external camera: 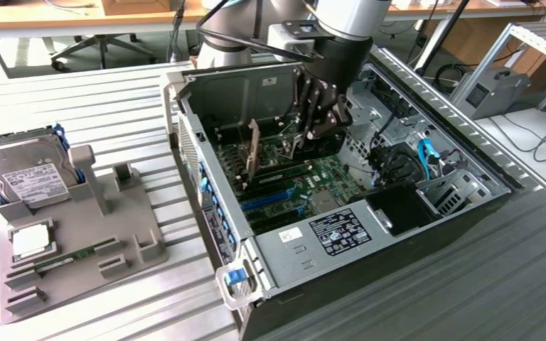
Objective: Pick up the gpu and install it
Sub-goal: 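Insert the gpu into the slot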
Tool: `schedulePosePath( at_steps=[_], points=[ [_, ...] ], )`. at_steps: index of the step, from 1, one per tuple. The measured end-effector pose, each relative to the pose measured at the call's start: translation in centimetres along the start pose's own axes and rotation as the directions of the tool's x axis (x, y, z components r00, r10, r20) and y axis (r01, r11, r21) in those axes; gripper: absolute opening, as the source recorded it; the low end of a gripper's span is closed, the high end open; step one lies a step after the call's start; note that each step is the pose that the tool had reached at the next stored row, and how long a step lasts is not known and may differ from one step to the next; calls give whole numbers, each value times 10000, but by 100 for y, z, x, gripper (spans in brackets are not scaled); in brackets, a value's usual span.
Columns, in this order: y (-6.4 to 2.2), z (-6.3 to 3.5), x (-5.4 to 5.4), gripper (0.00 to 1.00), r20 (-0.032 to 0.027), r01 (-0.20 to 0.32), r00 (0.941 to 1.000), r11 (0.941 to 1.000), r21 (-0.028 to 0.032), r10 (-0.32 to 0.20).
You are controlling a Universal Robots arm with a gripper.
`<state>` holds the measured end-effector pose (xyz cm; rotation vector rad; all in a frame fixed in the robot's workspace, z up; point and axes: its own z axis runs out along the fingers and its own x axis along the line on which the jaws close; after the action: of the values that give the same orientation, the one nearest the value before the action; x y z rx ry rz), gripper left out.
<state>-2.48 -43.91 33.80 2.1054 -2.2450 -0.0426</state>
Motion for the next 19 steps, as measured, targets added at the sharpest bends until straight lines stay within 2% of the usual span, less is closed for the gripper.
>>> schedulePosePath(
  at_steps=[12,15,16,17,19],
  points=[
    [-3,1,49,26,-94,-6,10000,10000,6,6],
    [-6,4,73,26,-101,-6,9999,10000,7,6],
    [-6,4,86,26,-80,-5,10000,10000,6,5],
    [-7,4,94,26,-29,-2,10000,10000,2,2],
    [-7,6,109,26,106,7,9999,10000,-7,-7]
  ],
)
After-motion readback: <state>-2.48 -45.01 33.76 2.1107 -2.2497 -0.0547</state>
